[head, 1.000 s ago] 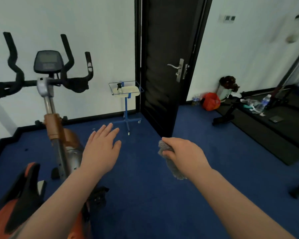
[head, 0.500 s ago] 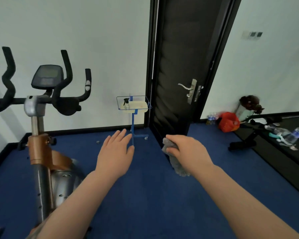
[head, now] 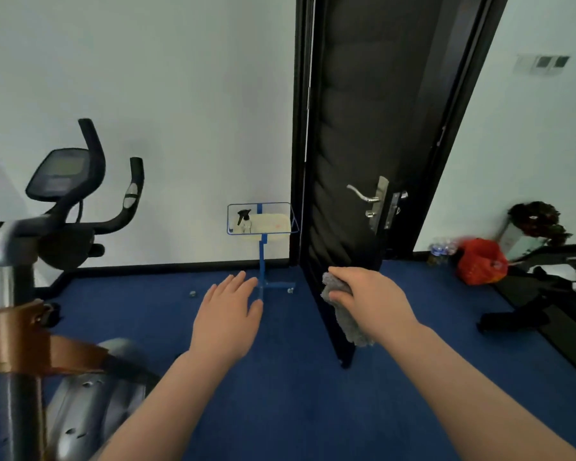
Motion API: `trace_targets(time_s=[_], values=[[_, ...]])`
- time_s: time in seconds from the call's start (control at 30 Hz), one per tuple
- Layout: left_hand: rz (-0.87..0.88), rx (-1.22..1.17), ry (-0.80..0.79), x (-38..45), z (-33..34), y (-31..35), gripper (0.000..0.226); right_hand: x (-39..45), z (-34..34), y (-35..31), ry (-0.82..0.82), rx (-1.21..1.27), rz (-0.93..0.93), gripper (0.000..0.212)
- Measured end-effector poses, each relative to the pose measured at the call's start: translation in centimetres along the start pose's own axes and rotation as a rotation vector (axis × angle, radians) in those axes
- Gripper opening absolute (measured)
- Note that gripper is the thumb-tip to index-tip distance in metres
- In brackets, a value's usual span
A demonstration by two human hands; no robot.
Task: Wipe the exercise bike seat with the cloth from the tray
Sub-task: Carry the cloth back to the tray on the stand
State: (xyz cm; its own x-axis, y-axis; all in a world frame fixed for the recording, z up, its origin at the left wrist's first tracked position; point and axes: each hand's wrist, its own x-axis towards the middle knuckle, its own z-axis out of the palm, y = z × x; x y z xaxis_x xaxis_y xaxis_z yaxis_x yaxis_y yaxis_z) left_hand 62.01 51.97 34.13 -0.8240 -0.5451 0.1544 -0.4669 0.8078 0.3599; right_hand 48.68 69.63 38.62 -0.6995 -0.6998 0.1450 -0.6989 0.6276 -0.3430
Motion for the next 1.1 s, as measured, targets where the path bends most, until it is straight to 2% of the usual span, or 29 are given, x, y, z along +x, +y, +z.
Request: trace_targets(time_s=[0.17, 0.4, 0.7, 1.1], values=[[-0.066, -0.001, 0.058, 5.1, 0.7, 2.5, 0.048, 6.0, -0.5, 3.8, -0.009, 0.038, -0.049, 0.031], [-0.13, 0.018, 0.078, 11.3, 1.5, 2.2, 0.048, 12.9, 1.5, 5.0, -0.053, 0.093, -0.098, 0.031], [-0.17, -0.056, 0.094, 22.7, 2.6, -3.3, 0.045, 25.3, 5.5, 3.8, -0.097, 0.069, -0.095, 0.031], [-0.082, -0.023, 0.054, 39.0, 3.1, -8.7, 0.039, 41.6, 8.1, 3.2, -0.065, 0.105, -0.013, 0.032]])
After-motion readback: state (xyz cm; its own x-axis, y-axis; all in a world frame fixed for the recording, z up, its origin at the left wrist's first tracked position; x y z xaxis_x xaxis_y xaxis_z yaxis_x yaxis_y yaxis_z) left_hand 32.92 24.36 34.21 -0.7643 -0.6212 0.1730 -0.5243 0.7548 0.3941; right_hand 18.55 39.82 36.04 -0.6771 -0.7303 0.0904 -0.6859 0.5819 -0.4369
